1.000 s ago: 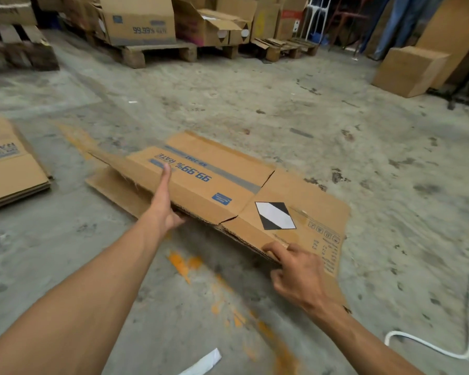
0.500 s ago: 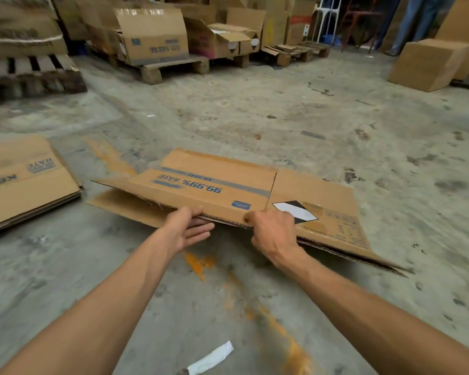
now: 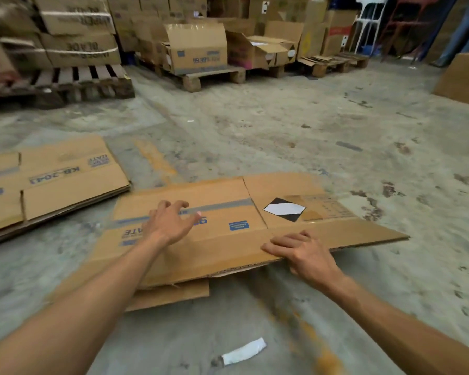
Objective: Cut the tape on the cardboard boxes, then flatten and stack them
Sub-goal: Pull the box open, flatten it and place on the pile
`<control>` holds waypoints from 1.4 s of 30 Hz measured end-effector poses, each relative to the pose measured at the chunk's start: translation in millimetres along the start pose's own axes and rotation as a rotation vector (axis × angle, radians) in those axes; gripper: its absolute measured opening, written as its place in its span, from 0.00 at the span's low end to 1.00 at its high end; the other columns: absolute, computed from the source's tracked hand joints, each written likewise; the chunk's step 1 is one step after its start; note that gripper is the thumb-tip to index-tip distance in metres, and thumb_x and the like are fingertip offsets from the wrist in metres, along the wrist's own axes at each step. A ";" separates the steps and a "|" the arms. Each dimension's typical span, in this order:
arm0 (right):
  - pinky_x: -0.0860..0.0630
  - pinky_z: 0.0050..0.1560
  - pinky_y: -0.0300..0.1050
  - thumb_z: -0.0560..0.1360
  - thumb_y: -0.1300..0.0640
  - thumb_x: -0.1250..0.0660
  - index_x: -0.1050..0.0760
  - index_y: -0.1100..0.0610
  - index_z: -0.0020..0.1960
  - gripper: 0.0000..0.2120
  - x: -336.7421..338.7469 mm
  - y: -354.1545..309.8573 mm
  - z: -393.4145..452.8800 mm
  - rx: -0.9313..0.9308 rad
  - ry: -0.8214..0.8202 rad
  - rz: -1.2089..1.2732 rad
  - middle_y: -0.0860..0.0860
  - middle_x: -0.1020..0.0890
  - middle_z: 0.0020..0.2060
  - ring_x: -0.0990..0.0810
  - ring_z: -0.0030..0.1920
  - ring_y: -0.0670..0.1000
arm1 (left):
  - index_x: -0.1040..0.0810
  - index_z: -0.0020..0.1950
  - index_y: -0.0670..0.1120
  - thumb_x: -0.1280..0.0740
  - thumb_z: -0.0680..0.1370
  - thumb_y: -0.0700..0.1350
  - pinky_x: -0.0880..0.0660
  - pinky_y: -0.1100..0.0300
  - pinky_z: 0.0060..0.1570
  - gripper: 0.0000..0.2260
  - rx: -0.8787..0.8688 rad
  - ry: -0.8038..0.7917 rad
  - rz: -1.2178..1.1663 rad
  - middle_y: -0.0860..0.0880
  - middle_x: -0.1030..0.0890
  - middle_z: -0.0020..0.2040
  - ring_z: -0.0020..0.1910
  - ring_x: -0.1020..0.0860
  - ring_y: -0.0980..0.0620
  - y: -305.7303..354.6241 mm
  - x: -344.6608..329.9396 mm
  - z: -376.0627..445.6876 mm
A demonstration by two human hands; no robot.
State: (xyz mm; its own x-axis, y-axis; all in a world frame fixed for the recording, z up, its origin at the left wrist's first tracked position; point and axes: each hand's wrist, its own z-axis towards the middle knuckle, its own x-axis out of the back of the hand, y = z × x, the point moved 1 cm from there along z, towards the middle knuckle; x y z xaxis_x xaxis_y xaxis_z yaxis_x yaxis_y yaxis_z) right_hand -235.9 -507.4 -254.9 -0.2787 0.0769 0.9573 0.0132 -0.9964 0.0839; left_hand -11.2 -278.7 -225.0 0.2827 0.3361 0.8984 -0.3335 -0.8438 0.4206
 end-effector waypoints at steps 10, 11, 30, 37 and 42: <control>0.40 0.64 0.52 0.65 0.28 0.32 0.36 0.38 0.72 0.38 -52.7 -12.8 12.4 -0.113 -0.655 0.429 0.45 0.32 0.66 0.37 0.67 0.49 | 0.51 0.77 0.65 0.52 0.77 0.70 0.46 0.34 0.71 0.29 -0.001 -0.309 0.302 0.53 0.51 0.80 0.78 0.50 0.47 -81.2 -83.3 -41.5; 0.41 0.66 0.54 0.68 0.28 0.35 0.36 0.39 0.73 0.36 -57.1 -12.9 18.2 -0.136 -0.648 0.448 0.46 0.33 0.67 0.38 0.69 0.51 | 0.46 0.75 0.64 0.52 0.77 0.71 0.44 0.34 0.69 0.28 -0.002 -0.213 0.312 0.53 0.45 0.77 0.76 0.45 0.48 -79.7 -83.5 -39.7; 0.48 0.70 0.61 0.70 0.23 0.57 0.46 0.35 0.73 0.35 -129.5 9.1 116.2 -0.266 -0.412 0.270 0.47 0.38 0.72 0.42 0.73 0.56 | 0.35 0.66 0.61 0.60 0.76 0.71 0.41 0.36 0.63 0.28 0.011 0.088 0.319 0.47 0.34 0.63 0.64 0.36 0.42 -50.9 -114.2 27.0; 0.59 0.74 0.65 0.72 0.24 0.59 0.54 0.33 0.76 0.34 -162.8 70.3 113.7 -0.562 -0.338 0.158 0.44 0.53 0.79 0.59 0.79 0.53 | 0.59 0.76 0.69 0.61 0.74 0.74 0.63 0.32 0.71 0.30 -0.061 0.047 0.257 0.56 0.61 0.80 0.78 0.63 0.47 -49.6 -138.6 72.2; 0.55 0.73 0.67 0.73 0.24 0.55 0.48 0.35 0.75 0.33 -165.1 72.6 120.1 -0.561 -0.333 0.184 0.43 0.46 0.78 0.53 0.79 0.53 | 0.58 0.76 0.68 0.60 0.74 0.75 0.65 0.35 0.71 0.31 -0.058 0.029 0.218 0.56 0.60 0.80 0.78 0.63 0.49 -48.6 -138.3 75.5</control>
State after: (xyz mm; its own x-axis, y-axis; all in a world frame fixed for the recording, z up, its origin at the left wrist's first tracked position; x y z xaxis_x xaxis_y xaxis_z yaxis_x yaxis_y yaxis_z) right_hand -73.6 -588.0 -373.6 -0.0077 -0.1789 0.9838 -0.4935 -0.8550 -0.1593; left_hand 33.8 -315.7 -379.3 0.1722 0.1607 0.9719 -0.4350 -0.8728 0.2214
